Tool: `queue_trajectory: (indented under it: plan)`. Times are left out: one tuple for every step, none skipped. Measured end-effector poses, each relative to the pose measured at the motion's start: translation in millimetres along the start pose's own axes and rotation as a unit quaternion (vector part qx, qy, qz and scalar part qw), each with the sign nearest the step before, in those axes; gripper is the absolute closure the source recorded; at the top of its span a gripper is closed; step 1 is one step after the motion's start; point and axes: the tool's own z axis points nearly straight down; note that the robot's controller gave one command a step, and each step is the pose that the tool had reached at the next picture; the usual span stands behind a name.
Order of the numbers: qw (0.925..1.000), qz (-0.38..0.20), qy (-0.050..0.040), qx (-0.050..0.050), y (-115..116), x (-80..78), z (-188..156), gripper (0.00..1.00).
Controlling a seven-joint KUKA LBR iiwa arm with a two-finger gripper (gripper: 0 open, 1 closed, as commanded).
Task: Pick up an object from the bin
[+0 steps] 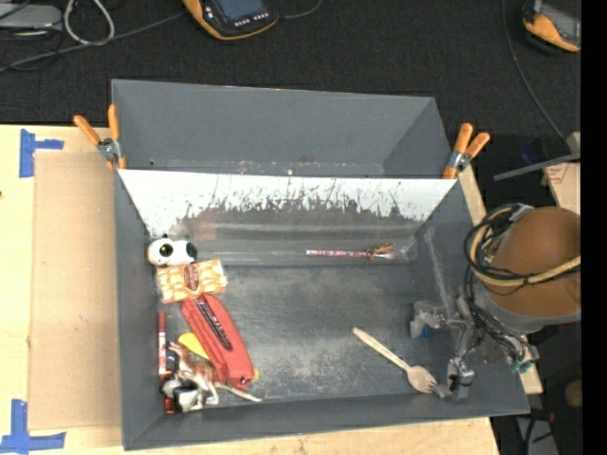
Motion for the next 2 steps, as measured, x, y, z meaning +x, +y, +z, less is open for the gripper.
queue_trajectory:
  plan:
    - [0.9998,0.021,0.0016,0.000,-0.9,-16.3,-25.4,0.00]
    - [0.9997,-0.023,-0.0006,0.001,-2.5,-41.6,-13.1,0.00]
